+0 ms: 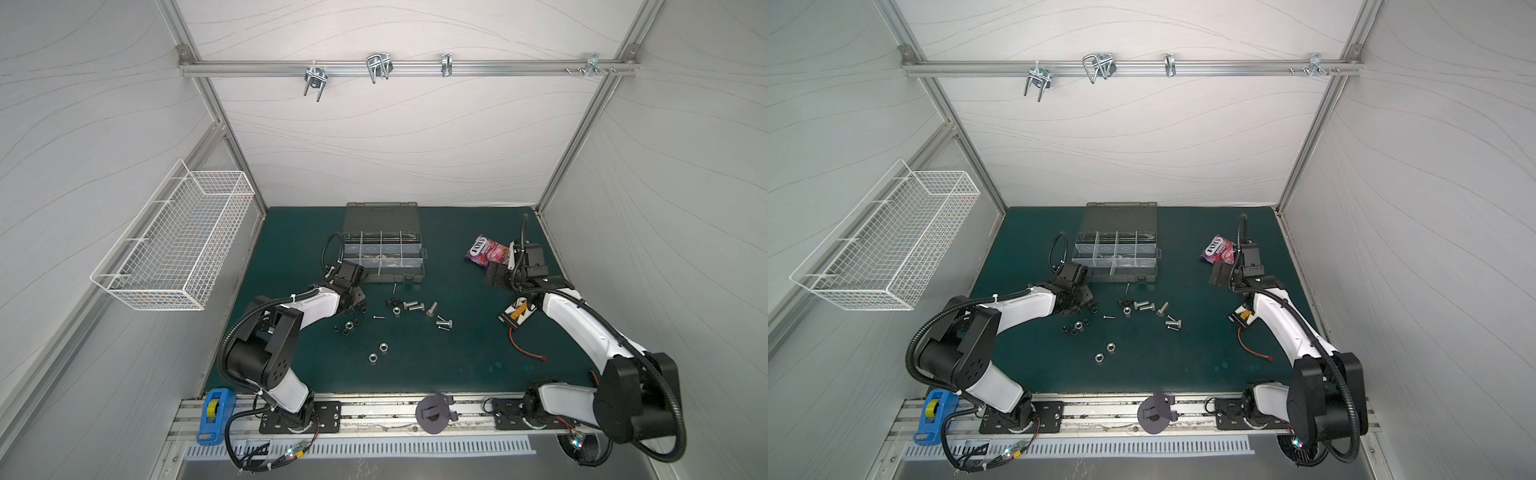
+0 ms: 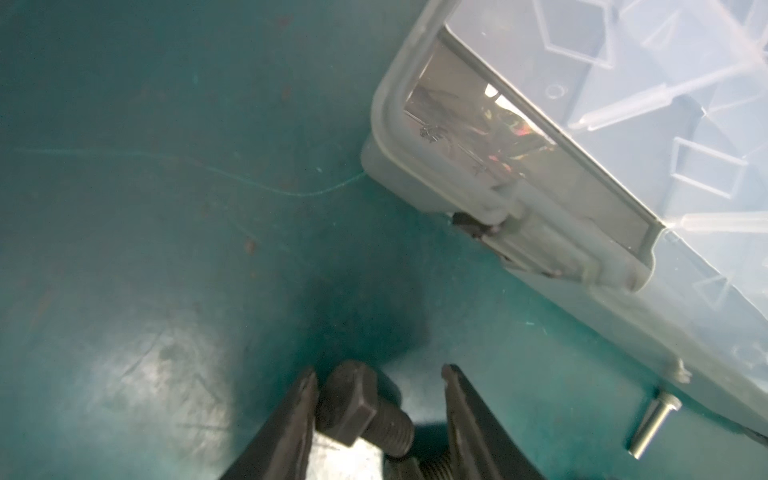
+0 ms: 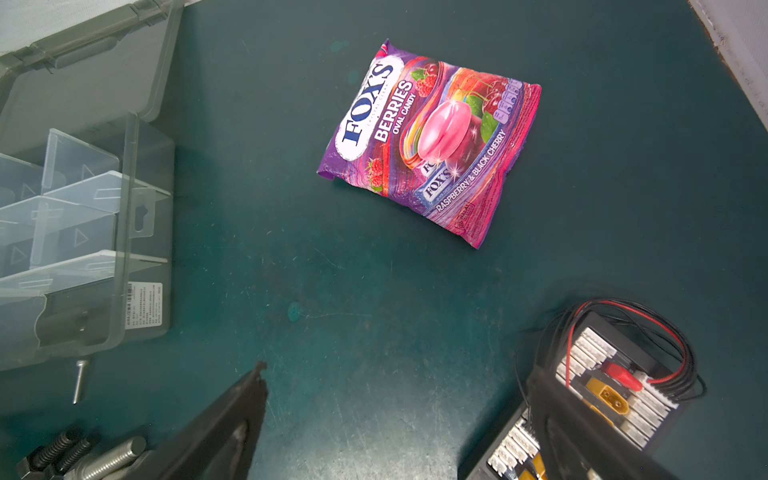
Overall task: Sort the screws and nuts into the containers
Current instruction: 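Close the left gripper on a black hex bolt near the box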
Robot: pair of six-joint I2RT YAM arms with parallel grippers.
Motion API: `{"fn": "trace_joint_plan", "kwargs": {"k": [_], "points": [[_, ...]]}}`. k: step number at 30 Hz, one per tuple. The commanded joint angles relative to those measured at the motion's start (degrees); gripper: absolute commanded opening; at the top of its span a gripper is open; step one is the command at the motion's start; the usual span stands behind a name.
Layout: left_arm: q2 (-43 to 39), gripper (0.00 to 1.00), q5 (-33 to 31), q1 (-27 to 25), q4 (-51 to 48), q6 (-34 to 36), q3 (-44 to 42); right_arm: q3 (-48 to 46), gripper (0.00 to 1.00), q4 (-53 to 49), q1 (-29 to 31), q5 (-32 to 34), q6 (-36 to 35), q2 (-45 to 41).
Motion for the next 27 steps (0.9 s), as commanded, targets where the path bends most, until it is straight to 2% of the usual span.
{"fn": "trace_joint_plan", "kwargs": {"k": [1, 14, 27], "points": [[1.7, 0.47, -0.6, -0.2, 0.2, -1.6, 1.1, -0.8, 0.99, -0.2, 0.4, 0.2, 0.7, -0.5], [3.4, 0.32, -4.2, -0.2, -5.9, 4.3, 4.0, -0.6, 0.99, -0.3, 0.4, 0.7, 1.1, -0.7], [2.2, 0.06, -4.8, -0.2, -7.2, 10.5, 5.6, -0.2, 0.99, -0.4, 0.3, 0.2, 1.0, 0.0]]}}
